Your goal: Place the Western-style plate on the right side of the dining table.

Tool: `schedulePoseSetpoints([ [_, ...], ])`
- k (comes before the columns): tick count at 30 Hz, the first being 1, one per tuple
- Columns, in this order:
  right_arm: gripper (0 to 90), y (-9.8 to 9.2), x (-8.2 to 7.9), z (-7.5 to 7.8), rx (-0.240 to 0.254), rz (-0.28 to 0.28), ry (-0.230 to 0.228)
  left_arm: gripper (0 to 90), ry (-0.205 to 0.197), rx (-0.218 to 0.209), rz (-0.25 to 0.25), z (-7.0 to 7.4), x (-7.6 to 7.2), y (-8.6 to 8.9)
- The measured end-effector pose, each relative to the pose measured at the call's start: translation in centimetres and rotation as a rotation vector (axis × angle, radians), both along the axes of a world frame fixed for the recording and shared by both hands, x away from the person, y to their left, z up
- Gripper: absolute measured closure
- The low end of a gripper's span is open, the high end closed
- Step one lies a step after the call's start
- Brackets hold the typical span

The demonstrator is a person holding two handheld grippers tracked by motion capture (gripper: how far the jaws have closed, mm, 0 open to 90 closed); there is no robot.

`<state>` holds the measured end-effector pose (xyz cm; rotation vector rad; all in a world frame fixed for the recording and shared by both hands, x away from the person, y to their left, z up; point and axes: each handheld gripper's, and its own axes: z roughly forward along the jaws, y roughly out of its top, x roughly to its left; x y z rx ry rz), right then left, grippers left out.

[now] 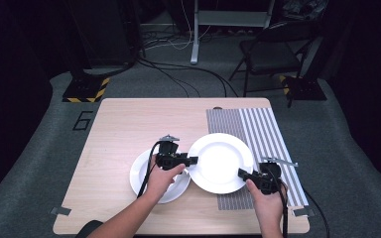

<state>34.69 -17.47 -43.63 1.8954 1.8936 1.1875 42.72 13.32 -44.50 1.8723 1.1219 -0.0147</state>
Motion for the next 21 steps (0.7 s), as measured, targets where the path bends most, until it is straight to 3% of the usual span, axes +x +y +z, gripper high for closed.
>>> schedulePoseSetpoints([
  [21,56.2,-2.3,-0.4,-0.8,-0.014,-0.055,0.015,55.0,0.01,-0.008,-0.014,-0.5,0.4,-3.0],
])
